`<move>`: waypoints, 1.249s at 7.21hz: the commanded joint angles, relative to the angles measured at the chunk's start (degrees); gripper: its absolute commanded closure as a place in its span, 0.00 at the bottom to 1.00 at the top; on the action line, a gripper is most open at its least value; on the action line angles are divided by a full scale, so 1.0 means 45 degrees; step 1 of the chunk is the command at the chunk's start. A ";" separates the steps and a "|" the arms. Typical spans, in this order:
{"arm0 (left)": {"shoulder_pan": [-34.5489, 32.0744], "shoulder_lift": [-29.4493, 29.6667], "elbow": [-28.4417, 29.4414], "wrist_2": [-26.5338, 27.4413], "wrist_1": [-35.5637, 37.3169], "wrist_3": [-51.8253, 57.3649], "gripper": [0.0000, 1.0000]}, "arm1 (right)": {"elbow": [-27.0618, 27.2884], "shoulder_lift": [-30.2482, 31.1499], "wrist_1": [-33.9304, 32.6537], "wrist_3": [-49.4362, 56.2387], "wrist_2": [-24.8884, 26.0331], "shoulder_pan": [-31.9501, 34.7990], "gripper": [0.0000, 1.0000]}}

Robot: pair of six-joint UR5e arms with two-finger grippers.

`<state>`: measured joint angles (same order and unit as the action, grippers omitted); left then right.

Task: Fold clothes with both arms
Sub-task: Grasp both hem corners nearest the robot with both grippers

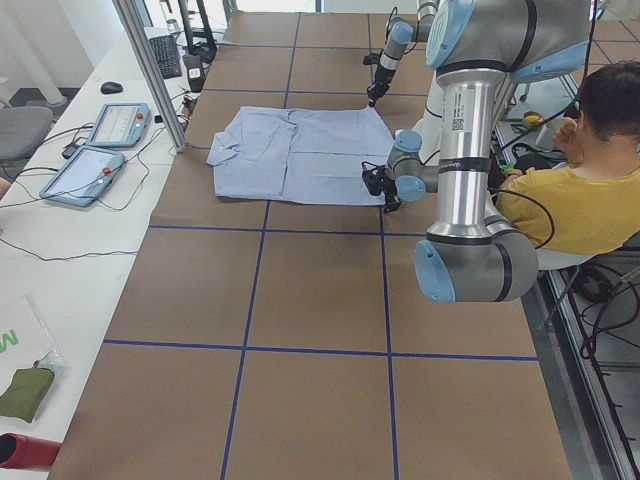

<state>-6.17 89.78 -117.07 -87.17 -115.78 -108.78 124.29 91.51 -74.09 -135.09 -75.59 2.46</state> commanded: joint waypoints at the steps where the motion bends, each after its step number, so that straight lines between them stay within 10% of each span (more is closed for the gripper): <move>1: 0.0100 0.0049 -0.0059 0.0015 -0.0014 -0.0568 0.72 | -0.0002 0.0054 0.0000 0.0000 0.0000 -0.0001 1.00; 2: 0.0100 -0.0009 -0.0272 0.0015 -0.0014 -0.0572 1.00 | -0.0002 0.0054 0.0000 0.0000 0.0000 -0.0001 1.00; 9: 0.0061 -0.0711 -0.2512 -0.0024 0.0512 -0.0610 1.00 | 0.0403 0.0053 -0.0019 0.0000 0.0098 0.0251 1.00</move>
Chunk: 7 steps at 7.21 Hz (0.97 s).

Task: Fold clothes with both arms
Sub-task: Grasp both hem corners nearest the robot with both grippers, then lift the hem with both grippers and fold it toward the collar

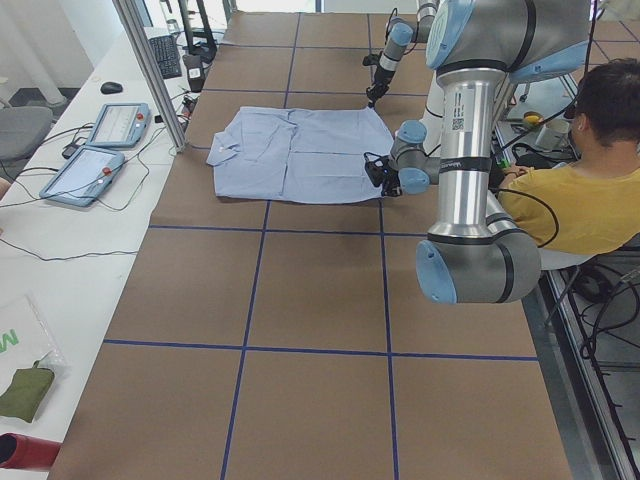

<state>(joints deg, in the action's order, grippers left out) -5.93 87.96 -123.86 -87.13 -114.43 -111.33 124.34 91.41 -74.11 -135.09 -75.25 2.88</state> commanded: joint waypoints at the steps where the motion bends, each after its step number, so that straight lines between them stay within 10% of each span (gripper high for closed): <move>1: -0.0126 -0.0366 -0.1822 -0.0128 0.0252 -0.0084 1.00 | 0.1480 0.0349 -0.0673 0.0000 0.0024 0.0277 1.00; 7: -0.5687 0.2207 -0.1347 -0.1612 0.0331 -0.0085 1.00 | 0.2704 -0.2574 -0.3590 0.0097 0.0044 0.4412 1.00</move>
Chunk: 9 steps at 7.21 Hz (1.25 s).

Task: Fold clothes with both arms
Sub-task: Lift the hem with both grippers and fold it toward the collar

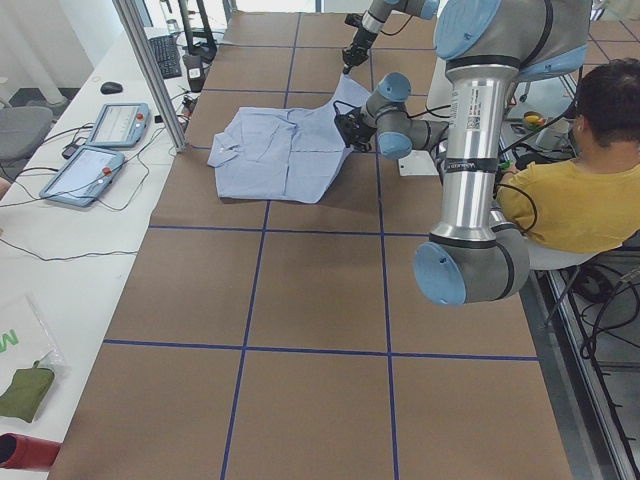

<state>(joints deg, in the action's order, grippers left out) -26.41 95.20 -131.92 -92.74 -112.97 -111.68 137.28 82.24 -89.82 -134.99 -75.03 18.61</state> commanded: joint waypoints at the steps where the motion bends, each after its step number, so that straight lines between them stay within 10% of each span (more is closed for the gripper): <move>1: -0.1800 0.1162 0.1107 -0.0369 0.0007 -0.0006 1.00 | -0.1142 -0.1488 -0.0119 0.0192 -0.0044 0.1775 1.00; 9: -0.4032 0.4466 0.6203 -0.0212 -0.0672 0.0150 1.00 | -0.6846 -0.5030 0.0791 0.0778 -0.1216 0.5063 1.00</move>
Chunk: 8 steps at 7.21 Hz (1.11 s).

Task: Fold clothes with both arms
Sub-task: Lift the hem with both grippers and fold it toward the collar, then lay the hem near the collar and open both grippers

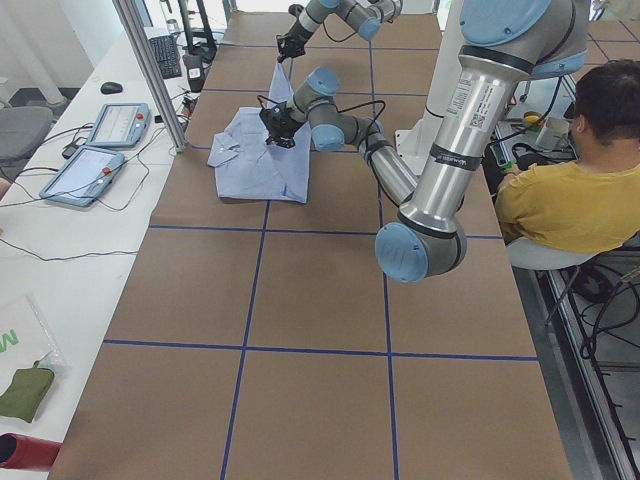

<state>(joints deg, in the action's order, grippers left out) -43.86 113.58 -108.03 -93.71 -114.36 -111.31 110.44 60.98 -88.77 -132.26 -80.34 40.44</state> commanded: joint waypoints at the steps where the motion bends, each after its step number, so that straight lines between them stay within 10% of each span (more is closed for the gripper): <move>1: -0.0253 0.0481 0.1848 0.0004 -0.1237 0.0086 1.00 | -0.1953 -0.0426 0.1629 0.0212 -0.0096 0.0308 1.00; 8: -0.0351 0.2919 0.7767 0.1035 -0.4660 0.0788 1.00 | -0.6842 -0.1793 0.4511 0.1852 -0.1463 0.0758 1.00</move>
<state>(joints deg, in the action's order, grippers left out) -45.37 125.04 -77.11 -90.64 -133.66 -109.14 81.81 53.44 -69.24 -124.38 -86.49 43.78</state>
